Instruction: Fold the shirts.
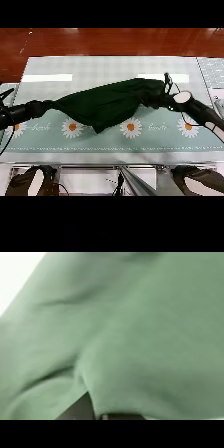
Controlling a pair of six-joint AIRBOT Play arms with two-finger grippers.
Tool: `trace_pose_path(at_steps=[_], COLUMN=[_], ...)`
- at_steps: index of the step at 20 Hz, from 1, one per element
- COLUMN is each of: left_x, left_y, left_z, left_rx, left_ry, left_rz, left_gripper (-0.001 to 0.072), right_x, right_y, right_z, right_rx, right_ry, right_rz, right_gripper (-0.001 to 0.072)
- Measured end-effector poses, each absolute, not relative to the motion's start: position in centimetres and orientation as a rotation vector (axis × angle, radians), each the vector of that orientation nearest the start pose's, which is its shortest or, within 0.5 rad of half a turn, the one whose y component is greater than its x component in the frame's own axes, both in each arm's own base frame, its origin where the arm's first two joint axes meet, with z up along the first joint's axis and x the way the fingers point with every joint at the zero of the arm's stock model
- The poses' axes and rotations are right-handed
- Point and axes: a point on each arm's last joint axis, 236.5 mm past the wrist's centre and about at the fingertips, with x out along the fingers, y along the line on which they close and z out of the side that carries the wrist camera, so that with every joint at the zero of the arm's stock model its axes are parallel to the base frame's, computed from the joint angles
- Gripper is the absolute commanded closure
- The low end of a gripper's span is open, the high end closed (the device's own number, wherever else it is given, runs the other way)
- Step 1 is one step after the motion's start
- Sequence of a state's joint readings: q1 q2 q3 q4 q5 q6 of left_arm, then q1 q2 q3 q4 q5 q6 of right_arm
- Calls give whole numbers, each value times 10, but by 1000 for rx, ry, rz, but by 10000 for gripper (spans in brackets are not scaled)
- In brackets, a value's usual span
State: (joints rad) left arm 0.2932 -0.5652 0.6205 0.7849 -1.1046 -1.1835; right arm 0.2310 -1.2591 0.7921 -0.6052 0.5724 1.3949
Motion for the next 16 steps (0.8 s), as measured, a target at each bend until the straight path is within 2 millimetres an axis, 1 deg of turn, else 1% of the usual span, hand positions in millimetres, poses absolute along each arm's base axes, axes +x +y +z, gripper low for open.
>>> trace_pose_path(at_steps=[1,2,3,4,6,8,9,10,11,12,13,14,15,16], left_x=[283,287,292,298,304,299,291,282,269,256,240,227,213,201], left_y=[-71,-69,-67,-64,-58,-50,-48,-48,-49,-52,-56,-61,-66,-69], left_z=[104,121,142,172,238,309,345,375,407,433,456,472,484,490], left_rx=[-431,-400,-363,-318,-220,-111,-58,-20,12,33,52,67,79,91], left_ry=[774,730,675,596,432,266,187,122,55,-2,-48,-74,-89,-90], left_rz=[-356,-360,-363,-361,-348,-310,-291,-276,-264,-255,-254,-256,-258,-255], left_gripper=[683,682,682,683,683,683,683,683,683,683,684,685,685,685], right_x=[395,400,405,407,404,387,375,360,342,322,304,286,270,256], right_y=[205,208,209,207,193,168,153,139,123,110,100,91,85,79], right_z=[14,45,84,123,209,297,334,369,401,430,449,462,468,468], right_rx=[683,627,568,507,384,281,248,227,217,215,219,229,241,253], right_ry=[972,912,829,745,553,355,270,189,114,48,10,-7,-8,15], right_rz=[400,455,503,535,551,505,471,435,399,370,350,333,323,311], right_gripper=[690,690,690,690,690,690,690,690,690,690,690,690,690,690])
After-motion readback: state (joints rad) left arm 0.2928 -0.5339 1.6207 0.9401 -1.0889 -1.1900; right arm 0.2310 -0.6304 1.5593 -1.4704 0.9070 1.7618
